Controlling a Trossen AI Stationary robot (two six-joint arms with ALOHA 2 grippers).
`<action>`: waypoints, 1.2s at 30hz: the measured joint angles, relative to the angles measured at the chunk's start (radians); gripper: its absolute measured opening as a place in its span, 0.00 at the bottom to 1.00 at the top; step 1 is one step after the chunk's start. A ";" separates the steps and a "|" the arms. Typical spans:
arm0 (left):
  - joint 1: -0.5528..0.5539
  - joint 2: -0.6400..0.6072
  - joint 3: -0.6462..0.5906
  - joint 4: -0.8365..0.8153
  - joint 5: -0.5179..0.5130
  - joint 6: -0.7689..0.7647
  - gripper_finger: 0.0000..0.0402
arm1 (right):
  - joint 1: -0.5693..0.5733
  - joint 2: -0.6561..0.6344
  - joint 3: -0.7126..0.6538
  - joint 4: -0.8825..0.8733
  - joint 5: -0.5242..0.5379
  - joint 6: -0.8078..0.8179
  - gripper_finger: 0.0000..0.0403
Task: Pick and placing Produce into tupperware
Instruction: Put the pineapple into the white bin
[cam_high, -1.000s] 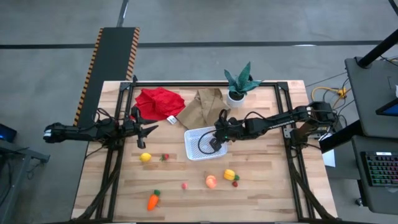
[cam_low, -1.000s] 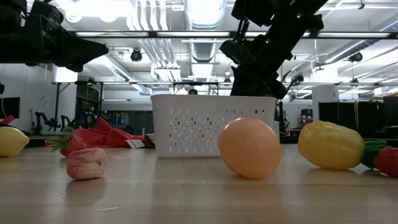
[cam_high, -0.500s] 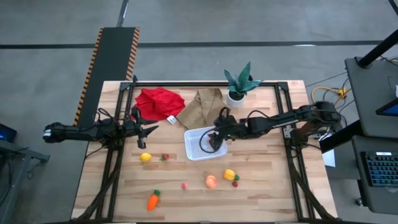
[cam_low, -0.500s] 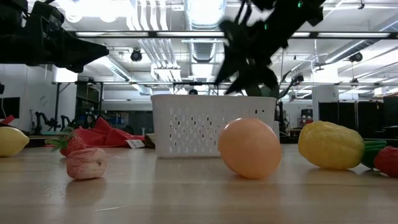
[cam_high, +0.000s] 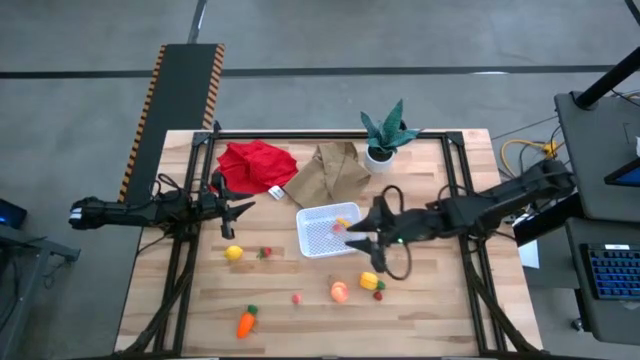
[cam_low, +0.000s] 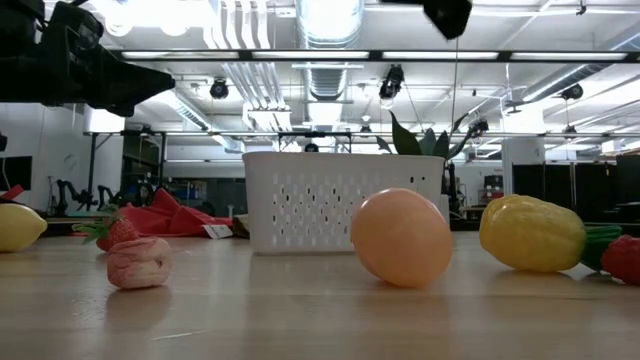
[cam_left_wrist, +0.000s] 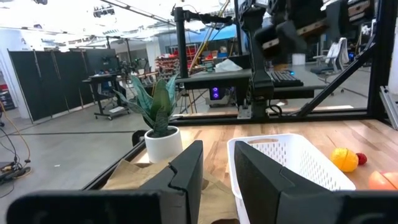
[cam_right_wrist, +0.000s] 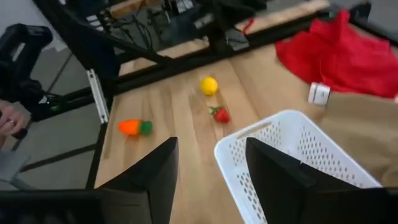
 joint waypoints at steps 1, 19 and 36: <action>0.000 0.000 0.000 -0.001 0.000 0.000 0.20 | 0.021 -0.008 0.000 0.000 0.018 -0.009 0.44; 0.000 0.001 0.000 -0.001 0.000 0.000 0.20 | 0.286 -0.028 0.000 -0.058 0.125 -0.074 0.44; 0.000 0.000 0.000 -0.001 0.000 0.000 0.20 | 0.294 0.024 0.001 0.079 0.041 -0.144 0.83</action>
